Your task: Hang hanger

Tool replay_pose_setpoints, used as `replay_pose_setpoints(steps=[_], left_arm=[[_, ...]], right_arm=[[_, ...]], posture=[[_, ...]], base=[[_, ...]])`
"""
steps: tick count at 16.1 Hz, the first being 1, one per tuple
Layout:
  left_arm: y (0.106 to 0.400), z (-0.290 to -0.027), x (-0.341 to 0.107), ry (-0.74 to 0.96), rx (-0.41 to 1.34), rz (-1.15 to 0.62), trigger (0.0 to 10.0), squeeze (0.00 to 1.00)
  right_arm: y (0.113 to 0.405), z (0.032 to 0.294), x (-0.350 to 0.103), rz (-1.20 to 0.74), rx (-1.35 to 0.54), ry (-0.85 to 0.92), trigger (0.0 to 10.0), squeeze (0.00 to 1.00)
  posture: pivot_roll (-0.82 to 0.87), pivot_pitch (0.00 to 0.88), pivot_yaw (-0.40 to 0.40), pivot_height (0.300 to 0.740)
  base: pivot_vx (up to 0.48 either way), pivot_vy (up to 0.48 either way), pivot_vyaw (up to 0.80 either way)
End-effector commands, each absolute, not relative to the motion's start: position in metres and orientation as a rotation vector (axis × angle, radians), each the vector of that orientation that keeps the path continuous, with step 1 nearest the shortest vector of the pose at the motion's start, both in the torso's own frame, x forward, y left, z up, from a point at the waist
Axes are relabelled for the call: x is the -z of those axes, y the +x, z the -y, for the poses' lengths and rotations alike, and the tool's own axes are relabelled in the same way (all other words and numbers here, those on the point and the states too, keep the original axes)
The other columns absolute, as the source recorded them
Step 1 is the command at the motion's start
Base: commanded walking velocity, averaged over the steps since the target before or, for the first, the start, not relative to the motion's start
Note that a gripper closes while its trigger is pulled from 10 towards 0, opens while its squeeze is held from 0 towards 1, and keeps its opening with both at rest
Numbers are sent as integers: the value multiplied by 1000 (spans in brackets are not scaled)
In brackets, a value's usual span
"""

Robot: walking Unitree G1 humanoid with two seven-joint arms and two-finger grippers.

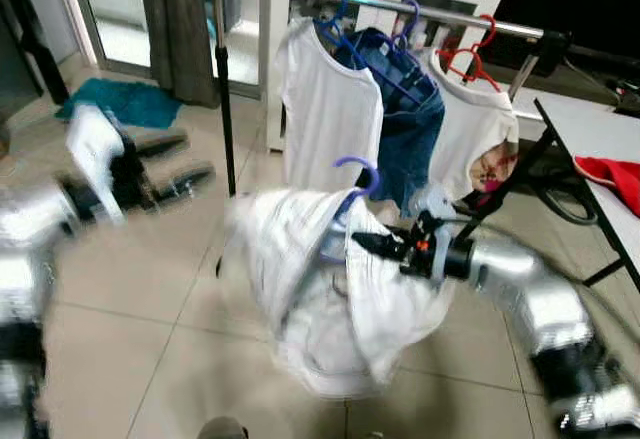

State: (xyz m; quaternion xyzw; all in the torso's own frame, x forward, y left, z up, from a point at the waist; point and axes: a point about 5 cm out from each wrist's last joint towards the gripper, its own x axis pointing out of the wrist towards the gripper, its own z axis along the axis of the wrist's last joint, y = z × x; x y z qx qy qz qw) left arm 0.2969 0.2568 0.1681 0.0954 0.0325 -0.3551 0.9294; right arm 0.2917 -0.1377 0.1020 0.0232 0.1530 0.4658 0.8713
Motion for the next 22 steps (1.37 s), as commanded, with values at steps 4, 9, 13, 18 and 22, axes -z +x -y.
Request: replay_pose_setpoints(steps=[4, 9, 13, 18, 22], left_arm=[[270, -213, -122, 139, 452, -54, 10000, 0], [249, -213, -97, 72, 162, -146, 10000, 0], [239, -207, -103, 55, 115, -119, 10000, 0], [234, -192, -93, 90, 197, -171, 10000, 0], [236, -196, -99, 80, 187, -167, 10000, 0]], right_arm=[[276, 134, -84, -227, -521, 151, 0, 0], [268, 130, -73, -261, -306, 196, 10000, 0], [261, 114, -78, -239, -420, 194, 10000, 0], [268, 105, -83, -233, -441, 189, 10000, 0], [270, 104, -84, -220, -439, 245, 10000, 0]], posture=[[1, 0, -80, 740], [-2, 17, -65, 740], [17, 43, -81, 740], [33, 25, -74, 740], [36, 2, -64, 740]], base=[[0, 0, 0], [0, 0, 0], [0, 0, 0], [211, 0, 564], [299, 0, 0]])
